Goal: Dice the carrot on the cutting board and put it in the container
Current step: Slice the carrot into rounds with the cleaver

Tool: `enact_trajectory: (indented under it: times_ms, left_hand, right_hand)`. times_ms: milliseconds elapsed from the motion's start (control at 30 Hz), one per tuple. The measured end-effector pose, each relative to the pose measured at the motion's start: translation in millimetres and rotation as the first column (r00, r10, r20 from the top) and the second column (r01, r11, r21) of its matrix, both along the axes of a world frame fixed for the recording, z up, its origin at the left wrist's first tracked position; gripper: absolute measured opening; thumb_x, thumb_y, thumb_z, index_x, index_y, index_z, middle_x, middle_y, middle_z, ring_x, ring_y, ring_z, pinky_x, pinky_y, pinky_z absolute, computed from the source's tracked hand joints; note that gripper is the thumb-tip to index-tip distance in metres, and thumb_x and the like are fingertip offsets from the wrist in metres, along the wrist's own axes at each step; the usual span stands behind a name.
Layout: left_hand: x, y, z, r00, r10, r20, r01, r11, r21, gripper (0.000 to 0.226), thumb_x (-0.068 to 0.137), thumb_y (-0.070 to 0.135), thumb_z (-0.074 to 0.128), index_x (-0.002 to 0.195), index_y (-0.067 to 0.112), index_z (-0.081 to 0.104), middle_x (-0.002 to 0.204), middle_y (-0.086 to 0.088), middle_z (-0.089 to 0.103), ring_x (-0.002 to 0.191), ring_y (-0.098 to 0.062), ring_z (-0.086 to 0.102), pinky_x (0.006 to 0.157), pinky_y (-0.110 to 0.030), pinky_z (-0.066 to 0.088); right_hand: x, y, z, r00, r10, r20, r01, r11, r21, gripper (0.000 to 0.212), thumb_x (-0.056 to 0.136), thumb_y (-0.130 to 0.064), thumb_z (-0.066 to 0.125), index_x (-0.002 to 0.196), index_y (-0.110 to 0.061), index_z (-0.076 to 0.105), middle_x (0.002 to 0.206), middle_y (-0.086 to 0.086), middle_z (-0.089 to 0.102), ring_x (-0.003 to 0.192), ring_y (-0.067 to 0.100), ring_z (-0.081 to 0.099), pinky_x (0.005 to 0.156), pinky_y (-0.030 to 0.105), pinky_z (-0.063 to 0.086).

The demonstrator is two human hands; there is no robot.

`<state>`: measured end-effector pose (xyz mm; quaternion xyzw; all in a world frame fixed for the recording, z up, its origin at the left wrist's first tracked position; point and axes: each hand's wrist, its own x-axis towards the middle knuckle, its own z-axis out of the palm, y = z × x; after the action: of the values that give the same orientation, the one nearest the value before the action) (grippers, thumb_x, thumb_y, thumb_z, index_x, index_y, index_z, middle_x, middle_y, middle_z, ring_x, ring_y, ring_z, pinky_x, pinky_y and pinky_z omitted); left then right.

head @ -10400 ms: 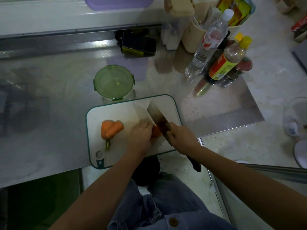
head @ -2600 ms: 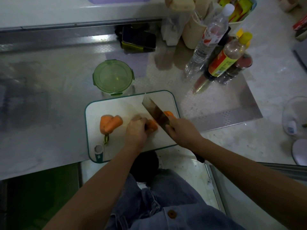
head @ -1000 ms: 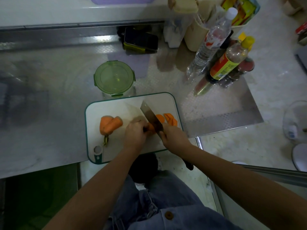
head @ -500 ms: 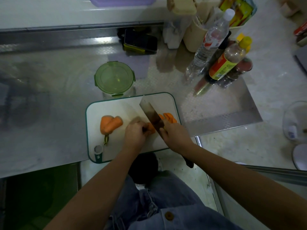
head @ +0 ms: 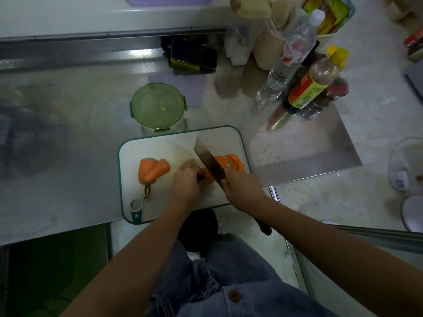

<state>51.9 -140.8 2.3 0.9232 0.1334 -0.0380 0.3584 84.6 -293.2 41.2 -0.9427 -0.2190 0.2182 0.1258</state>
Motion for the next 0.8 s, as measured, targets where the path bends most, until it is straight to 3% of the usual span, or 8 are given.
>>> enact_trajectory:
  times_ms: [133,367,533,633,800]
  left_hand:
    - [-0.3,-0.5,-0.4,1.000,0.000,0.006,0.000,1.000,-0.021,0.003,0.079,0.015,0.074,0.081,0.017,0.074,0.085,0.001,0.064,0.075,-0.008,0.046,0.067,-0.017,0.030]
    - [0.6,-0.1,-3.3,0.999,-0.016,-0.050,0.019,0.999,0.050,0.004,0.079,0.021,0.072,0.081,0.017,0.073,0.088,-0.006,0.067,0.083,-0.025,0.057,0.067,-0.027,0.037]
    - [0.9,-1.3,0.8,0.998,-0.001,-0.069,0.004,0.999,0.045,0.003,0.079,0.020,0.071,0.080,0.017,0.072,0.084,-0.006,0.068,0.081,-0.024,0.057,0.065,-0.028,0.035]
    - [-0.1,-1.7,2.5,0.997,0.028,-0.072,-0.025,0.999,0.033,0.004,0.082,0.020,0.070,0.081,0.016,0.071,0.086,-0.004,0.068,0.078,-0.019,0.055,0.067,-0.025,0.032]
    - [-0.4,-0.8,-3.2,0.996,0.036,-0.078,-0.034,0.999,0.030,0.006,0.079,0.023,0.073,0.081,0.018,0.072,0.087,-0.003,0.068,0.081,-0.022,0.059,0.071,-0.029,0.043]
  right_hand:
    - [-1.6,6.6,-7.6,0.998,-0.042,-0.055,0.041,0.999,-0.007,0.038,0.098,-0.025,0.041,0.133,-0.012,0.038,0.098,0.013,0.063,0.087,0.032,0.063,0.073,0.042,0.052]
    - [-4.6,10.7,-23.6,0.998,-0.055,-0.009,0.055,0.998,0.006,0.031,0.100,-0.026,0.039,0.124,-0.008,0.045,0.094,0.016,0.065,0.081,0.034,0.063,0.065,0.040,0.049]
    - [0.9,5.6,-20.4,0.997,-0.072,-0.022,0.074,0.988,0.133,0.043,0.097,-0.027,0.044,0.137,-0.010,0.038,0.116,0.021,0.060,0.085,0.038,0.062,0.068,0.046,0.052]
    - [4.5,2.3,-16.7,0.999,-0.041,0.017,0.038,0.987,0.156,0.044,0.097,-0.027,0.043,0.139,-0.016,0.034,0.109,0.017,0.062,0.084,0.035,0.062,0.066,0.043,0.051]
    - [8.3,-1.5,-13.1,0.999,0.017,0.051,-0.023,0.992,0.125,0.047,0.095,-0.027,0.045,0.139,-0.018,0.032,0.112,0.015,0.060,0.086,0.035,0.062,0.068,0.043,0.053]
